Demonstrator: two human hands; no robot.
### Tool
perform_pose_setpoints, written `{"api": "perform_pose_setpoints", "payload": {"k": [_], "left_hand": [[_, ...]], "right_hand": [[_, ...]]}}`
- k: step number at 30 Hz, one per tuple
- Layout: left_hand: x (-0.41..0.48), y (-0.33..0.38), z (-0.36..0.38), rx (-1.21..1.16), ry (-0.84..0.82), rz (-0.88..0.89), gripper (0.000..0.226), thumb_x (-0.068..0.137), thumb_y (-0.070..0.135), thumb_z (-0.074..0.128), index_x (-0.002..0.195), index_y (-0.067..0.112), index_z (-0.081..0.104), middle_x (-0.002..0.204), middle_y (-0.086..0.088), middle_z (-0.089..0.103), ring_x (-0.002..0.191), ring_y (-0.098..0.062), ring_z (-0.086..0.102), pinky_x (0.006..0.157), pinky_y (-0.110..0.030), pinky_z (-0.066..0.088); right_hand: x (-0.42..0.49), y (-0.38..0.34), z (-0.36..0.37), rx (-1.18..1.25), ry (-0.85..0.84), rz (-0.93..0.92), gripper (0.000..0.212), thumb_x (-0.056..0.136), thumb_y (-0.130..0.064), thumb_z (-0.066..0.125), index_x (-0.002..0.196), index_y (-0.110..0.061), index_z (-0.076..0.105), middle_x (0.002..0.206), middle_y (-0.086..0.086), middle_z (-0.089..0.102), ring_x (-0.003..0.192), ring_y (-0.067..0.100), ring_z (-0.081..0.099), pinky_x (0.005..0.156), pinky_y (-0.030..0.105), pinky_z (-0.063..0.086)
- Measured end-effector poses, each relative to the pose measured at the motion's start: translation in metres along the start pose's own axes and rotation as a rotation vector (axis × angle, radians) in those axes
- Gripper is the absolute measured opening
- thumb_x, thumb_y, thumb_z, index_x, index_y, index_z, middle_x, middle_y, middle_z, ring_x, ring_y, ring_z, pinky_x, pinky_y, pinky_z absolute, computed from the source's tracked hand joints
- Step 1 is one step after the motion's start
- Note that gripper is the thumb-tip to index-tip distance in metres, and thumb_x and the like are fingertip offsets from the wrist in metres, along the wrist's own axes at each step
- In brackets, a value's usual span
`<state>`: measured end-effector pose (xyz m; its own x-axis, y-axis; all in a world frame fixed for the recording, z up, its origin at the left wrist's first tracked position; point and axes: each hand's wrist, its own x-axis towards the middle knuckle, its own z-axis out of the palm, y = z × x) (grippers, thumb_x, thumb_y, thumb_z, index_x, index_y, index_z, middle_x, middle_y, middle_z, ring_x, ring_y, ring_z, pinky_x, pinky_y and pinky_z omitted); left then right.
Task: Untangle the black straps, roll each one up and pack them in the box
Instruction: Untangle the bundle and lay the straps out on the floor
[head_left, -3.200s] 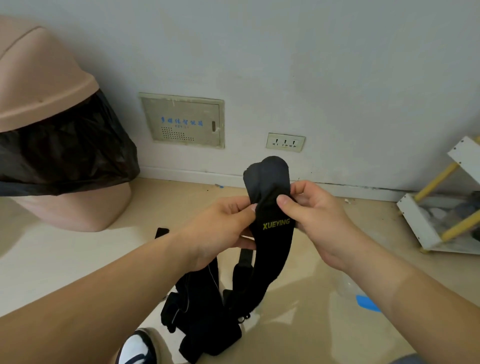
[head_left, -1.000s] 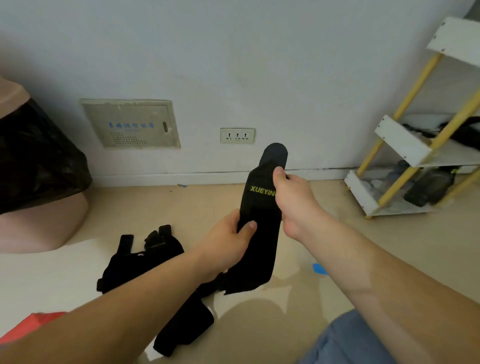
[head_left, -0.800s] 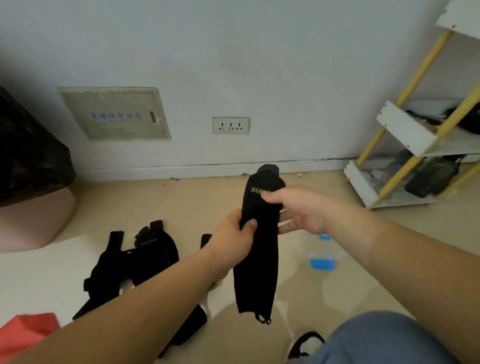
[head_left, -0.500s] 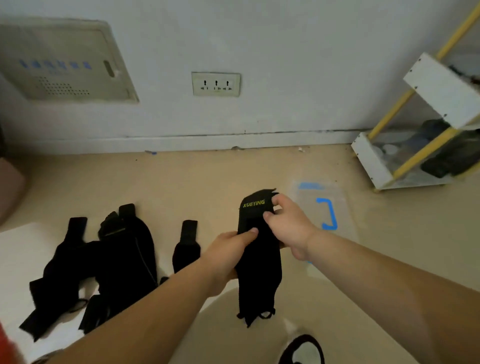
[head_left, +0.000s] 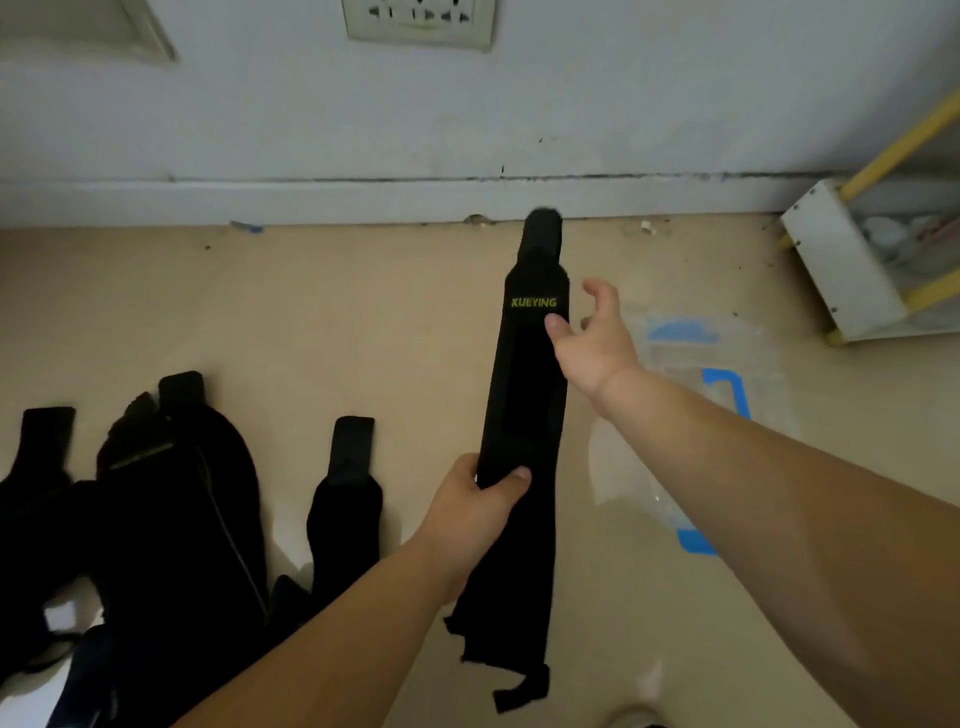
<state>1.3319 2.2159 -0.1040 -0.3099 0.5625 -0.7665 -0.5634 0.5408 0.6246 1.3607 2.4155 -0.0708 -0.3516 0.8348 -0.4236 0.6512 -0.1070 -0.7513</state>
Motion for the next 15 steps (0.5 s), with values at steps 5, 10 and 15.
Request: {"api": "perform_pose_setpoints", "payload": {"k": [5, 10, 15], "left_hand": [[0.027, -0.032, -0.011, 0.321, 0.098, 0.062, 0.045, 0.095, 0.016, 0.074, 0.132, 0.025, 0.051, 0.114, 0.002, 0.069, 0.098, -0.015, 0.070, 0.074, -0.024, 0.060], [0.035, -0.052, -0.023, 0.913, 0.079, 0.073, 0.087, 0.100, 0.024, 0.064, 0.167, 0.036, 0.012, 0.134, -0.006, 0.052, 0.103, -0.023, 0.064, 0.090, -0.034, 0.059], [0.036, -0.056, -0.014, 0.898, 0.053, 0.074, 0.095, 0.102, 0.018, 0.064, 0.168, 0.035, -0.003, 0.146, -0.006, 0.058, 0.103, -0.017, 0.064, 0.091, -0.026, 0.056]], "right_hand": [[-0.035, 0.050, 0.024, -0.419, -0.123, -0.029, 0.059, 0.108, -0.028, 0.054, 0.162, -0.015, 0.034, 0.163, 0.013, 0.037, 0.150, 0.034, 0.037, 0.122, 0.043, 0.032], [-0.050, 0.102, 0.010, -0.782, -0.178, 0.024, 0.066, 0.106, -0.028, 0.052, 0.165, -0.013, 0.027, 0.177, 0.017, 0.007, 0.163, 0.038, 0.002, 0.132, 0.046, 0.008], [-0.036, 0.113, -0.021, -0.794, -0.134, 0.068, 0.073, 0.105, -0.036, 0.053, 0.167, -0.016, 0.022, 0.178, 0.016, -0.002, 0.164, 0.035, 0.002, 0.133, 0.045, 0.009]]}}
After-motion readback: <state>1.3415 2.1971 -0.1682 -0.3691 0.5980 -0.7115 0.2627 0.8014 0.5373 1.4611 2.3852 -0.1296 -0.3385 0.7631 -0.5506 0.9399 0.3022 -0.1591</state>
